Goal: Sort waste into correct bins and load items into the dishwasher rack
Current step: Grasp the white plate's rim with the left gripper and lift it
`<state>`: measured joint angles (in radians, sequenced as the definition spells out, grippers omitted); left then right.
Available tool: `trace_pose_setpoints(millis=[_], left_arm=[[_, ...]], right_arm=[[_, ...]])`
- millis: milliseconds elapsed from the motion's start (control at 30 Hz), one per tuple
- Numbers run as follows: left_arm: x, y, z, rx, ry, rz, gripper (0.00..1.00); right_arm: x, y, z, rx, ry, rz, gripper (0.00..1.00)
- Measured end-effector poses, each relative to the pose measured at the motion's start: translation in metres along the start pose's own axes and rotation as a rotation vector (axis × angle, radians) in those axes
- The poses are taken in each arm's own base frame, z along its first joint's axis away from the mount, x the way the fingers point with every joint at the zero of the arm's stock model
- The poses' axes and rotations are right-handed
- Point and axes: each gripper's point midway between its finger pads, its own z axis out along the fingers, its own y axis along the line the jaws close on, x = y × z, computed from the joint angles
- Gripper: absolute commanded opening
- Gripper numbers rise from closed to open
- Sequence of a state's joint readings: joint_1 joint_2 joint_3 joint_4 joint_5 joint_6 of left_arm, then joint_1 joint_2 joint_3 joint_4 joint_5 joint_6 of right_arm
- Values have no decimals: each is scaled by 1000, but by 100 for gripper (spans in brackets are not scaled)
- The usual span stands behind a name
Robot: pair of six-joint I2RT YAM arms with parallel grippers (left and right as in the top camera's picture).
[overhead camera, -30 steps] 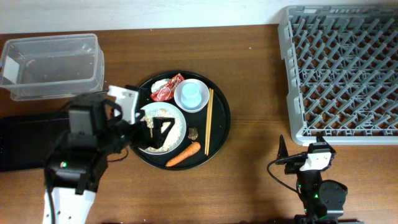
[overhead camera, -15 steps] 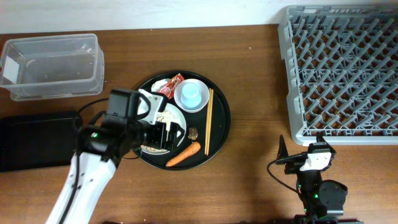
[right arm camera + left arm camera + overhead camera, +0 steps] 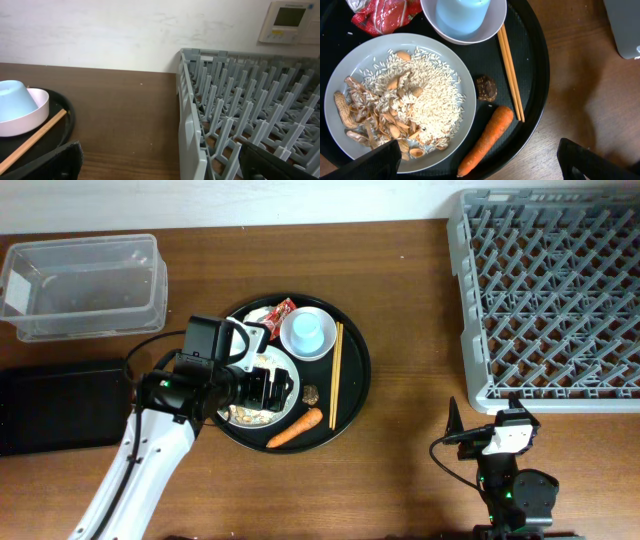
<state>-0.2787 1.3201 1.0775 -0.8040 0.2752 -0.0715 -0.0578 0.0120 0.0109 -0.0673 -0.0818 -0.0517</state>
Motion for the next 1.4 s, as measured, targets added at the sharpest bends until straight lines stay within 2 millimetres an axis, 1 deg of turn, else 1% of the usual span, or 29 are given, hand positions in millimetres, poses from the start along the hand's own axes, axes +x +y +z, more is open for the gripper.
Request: trace_pose_setpoints(millis=[100,233,333,367,400,433,500,533,567,733,867,933,1033,1133,1200,1300,1400], left_arm=[[2,1,5,-1,19,-4,99],[9,-1,23,6,75,2,99],[8,-6,35,15,85,19,99],[10,-7,39,18,98,22,93],[11,-8,41,19,104,25,84],[11,-9,44,20,106,26,79],[5,-9,48,23,88,38,75],[3,-8,50,21,81,37,70],[1,-8,54,21,78,34,68],[1,-3,74,16,96,-28,68],[7,1,95,-59,125,-38,68],[8,-1,102,-110,119,-14,68],[6,-10,112,-175,96,44,68],[8,-13,118,-249,85,78,67],[7,-9,120,-304,67,73,63],[3,-1,123,-362,37,31,63],[4,5,128,-391,34,4,63]], right_arm=[[0,0,0,0,0,-1,98],[0,0,0,0,0,-1,98],[0,0,0,0,0,-1,98],[0,0,0,0,0,-1,98],[0,0,0,0,0,-1,98],[0,0,0,0,0,0,98],[0,0,0,0,0,0,98],[0,0,0,0,0,-1,98],[0,0,0,0,0,-1,98],[0,0,0,0,0,0,98],[0,0,0,0,0,-1,98],[0,0,0,0,0,-1,98],[0,0,0,0,0,-1,99],[0,0,0,0,0,-1,98],[0,0,0,0,0,-1,98],[0,0,0,0,0,0,98],[0,0,0,0,0,0,98]])
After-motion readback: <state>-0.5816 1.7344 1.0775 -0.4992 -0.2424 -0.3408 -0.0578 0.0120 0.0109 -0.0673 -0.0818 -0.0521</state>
